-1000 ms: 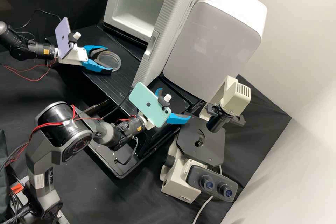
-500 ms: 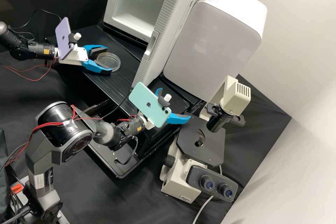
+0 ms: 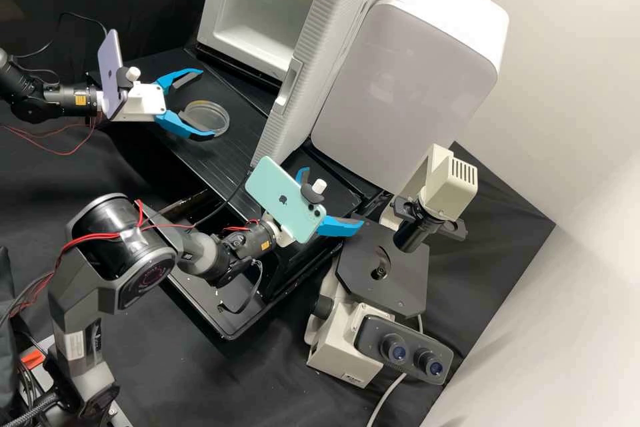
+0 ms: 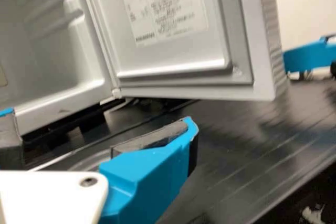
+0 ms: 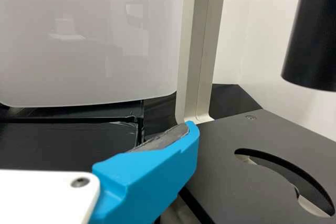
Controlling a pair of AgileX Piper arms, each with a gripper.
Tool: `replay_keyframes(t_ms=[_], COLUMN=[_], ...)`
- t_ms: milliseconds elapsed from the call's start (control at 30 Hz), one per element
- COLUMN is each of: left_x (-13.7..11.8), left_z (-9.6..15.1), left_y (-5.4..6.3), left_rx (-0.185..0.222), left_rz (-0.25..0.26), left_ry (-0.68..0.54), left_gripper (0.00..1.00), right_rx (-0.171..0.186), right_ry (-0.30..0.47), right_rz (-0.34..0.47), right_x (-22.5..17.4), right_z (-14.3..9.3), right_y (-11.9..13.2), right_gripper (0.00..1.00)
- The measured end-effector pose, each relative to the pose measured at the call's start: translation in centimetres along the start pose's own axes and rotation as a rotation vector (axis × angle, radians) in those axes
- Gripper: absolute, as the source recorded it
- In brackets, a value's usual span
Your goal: Take the petri dish out of the incubator
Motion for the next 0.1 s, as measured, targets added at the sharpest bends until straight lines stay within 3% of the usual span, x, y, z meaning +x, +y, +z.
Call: replay_keyframes(t_ms=[100], left_x=[-0.13], left_z=[-0.01], left_y=[0.15], left_rx=[-0.037], left_rz=[0.027], left_ry=[-0.01], left_gripper=[1.0], right_rx=[0.0], right_ry=[0.0], right_rz=[0.0], right_x=[0.0], right_z=[0.0], right_y=[0.0], right_gripper=[1.0])
